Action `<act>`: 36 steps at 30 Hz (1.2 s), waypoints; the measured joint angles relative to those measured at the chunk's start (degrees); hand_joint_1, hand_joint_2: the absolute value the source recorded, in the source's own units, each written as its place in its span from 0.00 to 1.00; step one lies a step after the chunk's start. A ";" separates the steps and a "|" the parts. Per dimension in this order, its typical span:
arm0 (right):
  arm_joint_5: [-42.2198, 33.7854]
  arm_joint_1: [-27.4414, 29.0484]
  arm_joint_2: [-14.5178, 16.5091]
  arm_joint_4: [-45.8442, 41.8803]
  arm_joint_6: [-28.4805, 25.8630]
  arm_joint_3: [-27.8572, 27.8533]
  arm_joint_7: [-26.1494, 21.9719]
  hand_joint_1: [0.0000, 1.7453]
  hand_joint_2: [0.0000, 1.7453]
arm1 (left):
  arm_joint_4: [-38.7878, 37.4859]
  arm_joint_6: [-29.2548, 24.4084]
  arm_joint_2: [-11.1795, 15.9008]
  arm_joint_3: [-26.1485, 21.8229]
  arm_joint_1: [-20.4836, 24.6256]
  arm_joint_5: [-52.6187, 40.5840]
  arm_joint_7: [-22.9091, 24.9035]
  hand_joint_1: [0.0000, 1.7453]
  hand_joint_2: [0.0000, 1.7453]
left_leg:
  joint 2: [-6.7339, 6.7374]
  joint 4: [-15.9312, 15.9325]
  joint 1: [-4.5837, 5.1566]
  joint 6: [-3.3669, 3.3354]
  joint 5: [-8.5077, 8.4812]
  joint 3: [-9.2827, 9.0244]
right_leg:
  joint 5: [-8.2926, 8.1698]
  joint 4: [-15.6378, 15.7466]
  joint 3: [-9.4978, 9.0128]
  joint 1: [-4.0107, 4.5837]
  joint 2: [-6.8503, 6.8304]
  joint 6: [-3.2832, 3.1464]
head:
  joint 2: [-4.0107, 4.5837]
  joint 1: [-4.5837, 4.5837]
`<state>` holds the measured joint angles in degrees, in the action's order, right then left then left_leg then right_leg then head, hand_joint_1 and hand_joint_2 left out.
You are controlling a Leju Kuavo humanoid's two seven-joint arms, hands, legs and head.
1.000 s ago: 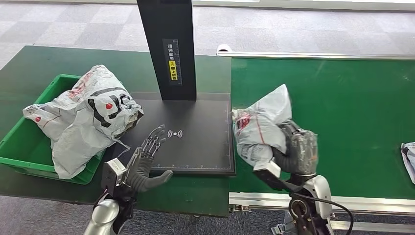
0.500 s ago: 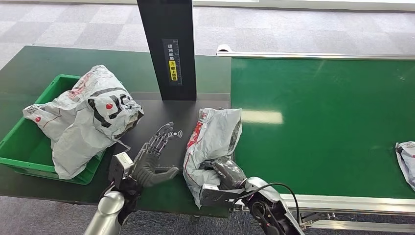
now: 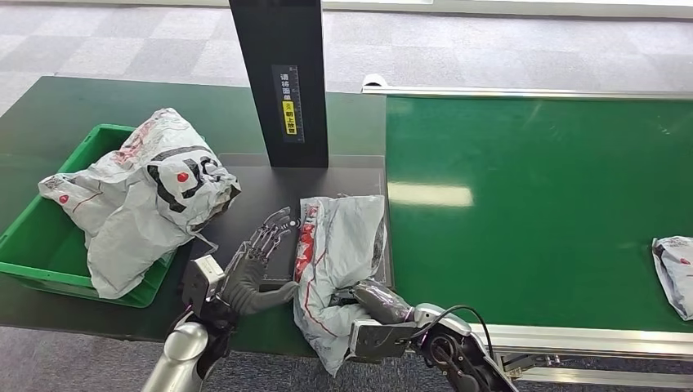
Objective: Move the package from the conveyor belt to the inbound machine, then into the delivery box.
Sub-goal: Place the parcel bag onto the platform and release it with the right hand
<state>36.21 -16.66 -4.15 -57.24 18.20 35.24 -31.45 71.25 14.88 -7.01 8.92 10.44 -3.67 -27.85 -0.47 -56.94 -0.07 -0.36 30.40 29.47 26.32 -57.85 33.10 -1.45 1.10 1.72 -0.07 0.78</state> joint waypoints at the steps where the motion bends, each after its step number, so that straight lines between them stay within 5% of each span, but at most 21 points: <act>1: -0.15 0.00 -0.10 -0.04 -0.18 0.01 0.00 1.00 1.00 | 0.15 -0.05 0.01 0.00 -0.20 0.00 0.00 0.00 1.00 | 0.00 0.00 0.00 0.00 0.00 0.00 | 0.00 0.00 0.00 0.00 0.00 0.00 | 0.00 0.00; 7: -0.51 0.01 -0.33 -0.09 -3.68 -0.21 1.21 1.00 1.00 | 0.99 -0.49 0.04 -0.04 -1.04 0.01 0.03 0.00 1.00 | -0.03 0.00 0.00 0.00 0.00 0.03 | 0.00 0.00 0.00 0.00 -0.02 0.00 | 0.00 0.02; 15: 4.08 -0.85 1.94 -0.63 -29.22 -9.94 14.69 1.00 1.00 | 5.61 -1.22 -0.02 -1.37 -5.54 -0.81 0.96 0.00 1.00 | -0.12 0.00 0.00 -0.02 -0.03 0.03 | 0.00 0.00 -0.01 0.00 -0.11 0.00 | 0.00 0.01; 21: 17.08 -0.75 2.83 0.07 -39.85 -15.26 19.29 1.00 1.00 | 6.13 -0.86 -0.40 -1.66 -5.35 -1.17 1.34 0.00 1.00 | -0.12 0.00 0.01 -0.02 -0.02 0.06 | 0.00 0.00 0.02 -0.01 -0.10 0.00 | 0.00 0.01; 26: 27.31 -1.96 3.74 5.20 -33.66 -14.03 20.13 1.00 1.00 | 4.85 0.38 -0.72 -1.54 -3.42 -1.57 1.22 0.00 1.00 | -0.11 0.00 0.00 -0.02 -0.02 0.04 | 0.00 0.00 0.04 0.01 -0.09 0.00 | 0.00 0.00; 36: 24.97 -4.11 5.20 12.03 -27.53 -13.32 16.22 1.00 1.00 | 2.27 0.90 -1.08 -1.35 -1.10 -1.88 0.83 0.00 1.00 | 0.22 0.00 -0.01 -0.01 -0.02 -0.15 | -0.01 0.00 -0.05 0.01 0.21 -0.01 | 0.00 0.01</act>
<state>61.18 -20.77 1.05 -45.21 -9.33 21.92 -15.23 73.52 15.78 -8.09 7.56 9.34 -5.55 -27.02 -0.26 -56.94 -0.08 -0.36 30.38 29.32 26.31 -57.85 33.04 -1.44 1.31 1.71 -0.07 0.79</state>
